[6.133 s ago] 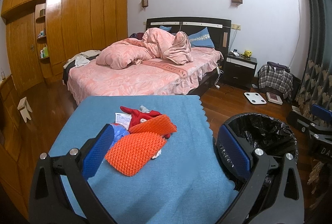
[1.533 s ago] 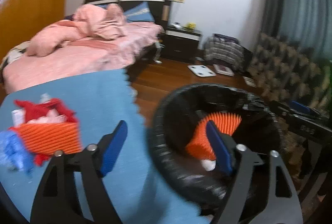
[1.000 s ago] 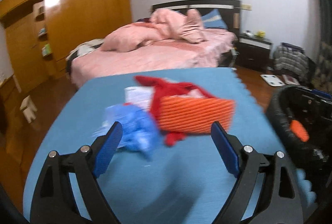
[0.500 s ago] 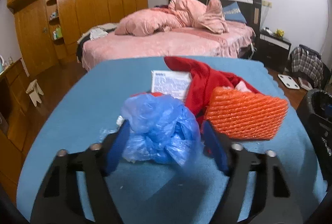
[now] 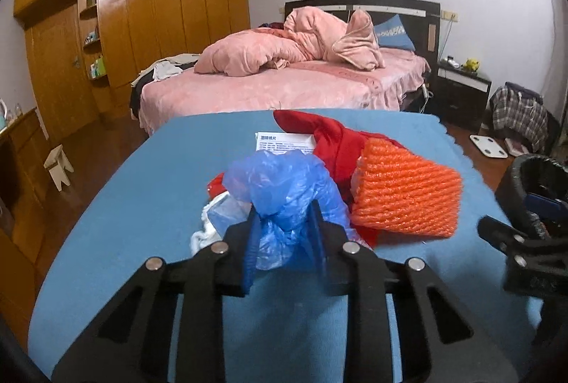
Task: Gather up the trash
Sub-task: 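Grasp the blue plastic bag with the left tool, then grasp the second orange foam net with the right tool while the left holds the bag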
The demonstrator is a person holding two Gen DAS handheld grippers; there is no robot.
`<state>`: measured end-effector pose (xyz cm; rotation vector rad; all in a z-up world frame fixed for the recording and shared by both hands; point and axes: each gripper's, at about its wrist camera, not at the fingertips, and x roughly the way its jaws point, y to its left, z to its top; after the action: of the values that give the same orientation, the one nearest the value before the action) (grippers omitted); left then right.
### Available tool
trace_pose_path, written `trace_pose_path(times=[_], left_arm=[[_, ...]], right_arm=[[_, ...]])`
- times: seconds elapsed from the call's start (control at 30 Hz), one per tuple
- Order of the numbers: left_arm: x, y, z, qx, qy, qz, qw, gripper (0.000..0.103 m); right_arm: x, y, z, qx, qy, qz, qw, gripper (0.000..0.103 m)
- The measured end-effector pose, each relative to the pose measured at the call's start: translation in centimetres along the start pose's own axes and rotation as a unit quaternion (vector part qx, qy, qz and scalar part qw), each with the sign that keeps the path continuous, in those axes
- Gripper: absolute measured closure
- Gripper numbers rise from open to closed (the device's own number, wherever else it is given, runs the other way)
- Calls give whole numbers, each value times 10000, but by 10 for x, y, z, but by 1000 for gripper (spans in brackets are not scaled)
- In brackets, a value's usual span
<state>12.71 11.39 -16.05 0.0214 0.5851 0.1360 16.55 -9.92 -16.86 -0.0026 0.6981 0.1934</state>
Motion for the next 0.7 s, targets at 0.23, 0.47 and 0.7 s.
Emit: trace_pose_path(times=[0.23, 0.47, 0.7], left_arm=[[-9, 8, -7, 2, 80, 28, 10000, 78], [-5, 15, -18, 56, 244, 165, 9996, 78], [-3, 15, -21, 97, 249, 140, 9995, 78]], right_arm=[[9, 8, 8, -14, 6, 98, 10000, 6], [28, 22, 12, -164, 210, 173, 9995, 8], [52, 34, 11, -346, 718, 549, 9953, 45]])
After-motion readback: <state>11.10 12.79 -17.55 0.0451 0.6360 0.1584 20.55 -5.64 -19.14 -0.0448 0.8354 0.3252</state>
